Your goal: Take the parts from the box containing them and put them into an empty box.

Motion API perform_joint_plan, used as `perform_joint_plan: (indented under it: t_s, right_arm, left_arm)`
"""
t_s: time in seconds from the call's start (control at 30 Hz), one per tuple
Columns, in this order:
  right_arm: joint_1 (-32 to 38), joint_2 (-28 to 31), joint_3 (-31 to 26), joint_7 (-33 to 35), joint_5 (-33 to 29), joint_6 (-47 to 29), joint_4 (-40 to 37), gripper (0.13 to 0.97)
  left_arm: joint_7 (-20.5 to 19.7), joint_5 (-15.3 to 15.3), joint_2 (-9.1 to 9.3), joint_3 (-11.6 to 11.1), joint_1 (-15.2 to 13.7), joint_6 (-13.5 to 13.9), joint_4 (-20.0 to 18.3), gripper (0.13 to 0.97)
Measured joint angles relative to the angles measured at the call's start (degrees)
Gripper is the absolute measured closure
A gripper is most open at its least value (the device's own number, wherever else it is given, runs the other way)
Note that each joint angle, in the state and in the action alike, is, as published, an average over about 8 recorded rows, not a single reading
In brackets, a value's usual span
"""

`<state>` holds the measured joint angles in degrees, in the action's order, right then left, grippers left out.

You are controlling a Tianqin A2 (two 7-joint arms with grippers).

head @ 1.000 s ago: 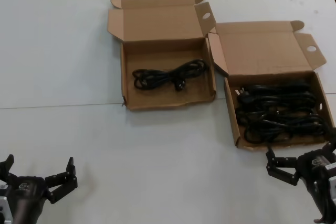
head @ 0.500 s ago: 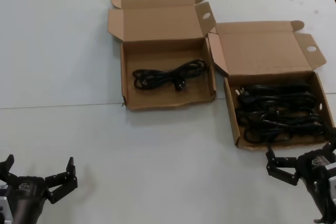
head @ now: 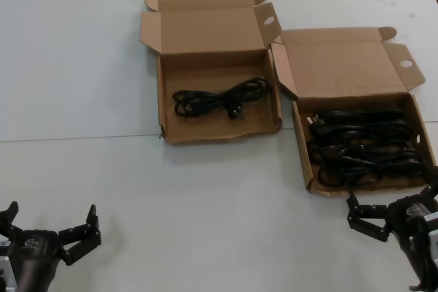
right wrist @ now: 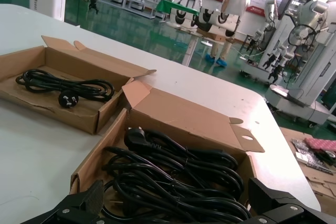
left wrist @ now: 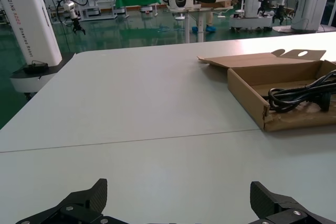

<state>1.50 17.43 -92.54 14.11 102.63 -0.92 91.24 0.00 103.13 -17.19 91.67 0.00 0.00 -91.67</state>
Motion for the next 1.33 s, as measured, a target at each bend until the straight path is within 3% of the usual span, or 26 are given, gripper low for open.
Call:
perform_joint_plan:
  t_s: [1.33]
  right_arm:
    - [0.0, 0.0, 0.0, 0.0, 0.0, 0.0, 0.0, 0.129]
  left_arm:
    - [0.0, 0.0, 0.0, -0.01, 0.0, 0.0, 0.0, 0.132]
